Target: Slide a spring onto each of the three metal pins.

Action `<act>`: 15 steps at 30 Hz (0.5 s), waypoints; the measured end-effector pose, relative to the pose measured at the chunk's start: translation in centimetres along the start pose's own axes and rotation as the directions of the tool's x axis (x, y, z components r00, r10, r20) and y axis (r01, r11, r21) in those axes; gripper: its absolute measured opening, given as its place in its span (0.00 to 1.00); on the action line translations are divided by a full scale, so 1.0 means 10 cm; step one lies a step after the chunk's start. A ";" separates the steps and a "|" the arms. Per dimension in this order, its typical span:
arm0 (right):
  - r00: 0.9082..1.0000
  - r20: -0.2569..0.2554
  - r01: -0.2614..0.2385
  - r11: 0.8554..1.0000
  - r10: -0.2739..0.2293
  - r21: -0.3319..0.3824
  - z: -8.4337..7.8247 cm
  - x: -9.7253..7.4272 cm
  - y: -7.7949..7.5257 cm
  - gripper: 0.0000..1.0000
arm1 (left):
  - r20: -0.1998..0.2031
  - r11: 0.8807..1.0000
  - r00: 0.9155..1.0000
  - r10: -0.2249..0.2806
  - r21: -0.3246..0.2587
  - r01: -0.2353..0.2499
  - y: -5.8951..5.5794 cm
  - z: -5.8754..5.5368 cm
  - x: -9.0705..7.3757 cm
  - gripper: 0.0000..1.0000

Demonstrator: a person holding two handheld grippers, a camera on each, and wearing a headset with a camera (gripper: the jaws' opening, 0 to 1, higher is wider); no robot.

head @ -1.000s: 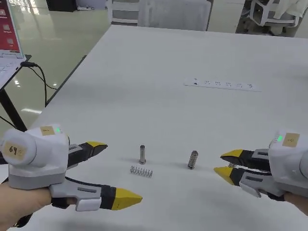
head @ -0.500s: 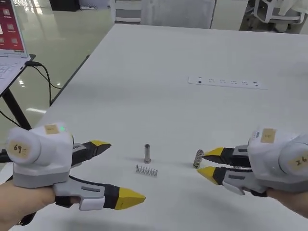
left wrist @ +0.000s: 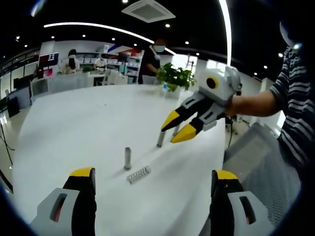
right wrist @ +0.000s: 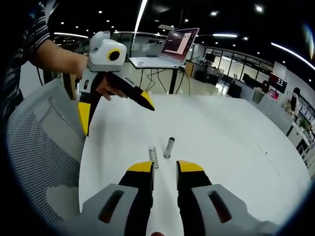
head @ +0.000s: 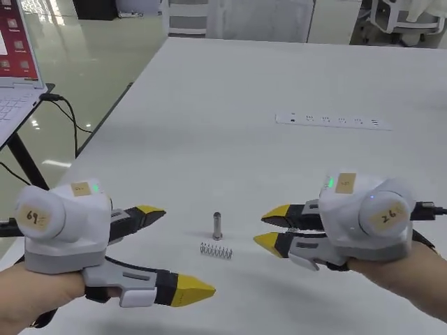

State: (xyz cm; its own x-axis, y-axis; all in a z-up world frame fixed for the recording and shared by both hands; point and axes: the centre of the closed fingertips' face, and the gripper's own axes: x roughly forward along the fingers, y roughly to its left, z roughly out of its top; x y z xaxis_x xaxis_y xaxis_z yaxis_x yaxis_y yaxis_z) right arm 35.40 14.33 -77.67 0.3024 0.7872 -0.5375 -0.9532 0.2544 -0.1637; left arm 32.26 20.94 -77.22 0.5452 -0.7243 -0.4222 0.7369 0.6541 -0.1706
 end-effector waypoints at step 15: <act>0.998 -0.031 -0.051 0.999 0.051 0.018 -0.07 0.38 0.12 0.15 | -0.005 1.000 1.000 -0.002 -0.001 0.002 0.01 -0.03 0.00 0.95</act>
State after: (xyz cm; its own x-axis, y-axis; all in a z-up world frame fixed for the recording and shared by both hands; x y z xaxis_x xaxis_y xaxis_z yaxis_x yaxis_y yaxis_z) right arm 35.39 17.18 -80.51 0.2526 0.7814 -0.5707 -0.9670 0.2240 -0.1213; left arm 32.19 21.09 -77.46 0.5420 -0.7241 -0.4265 0.7374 0.6532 -0.1719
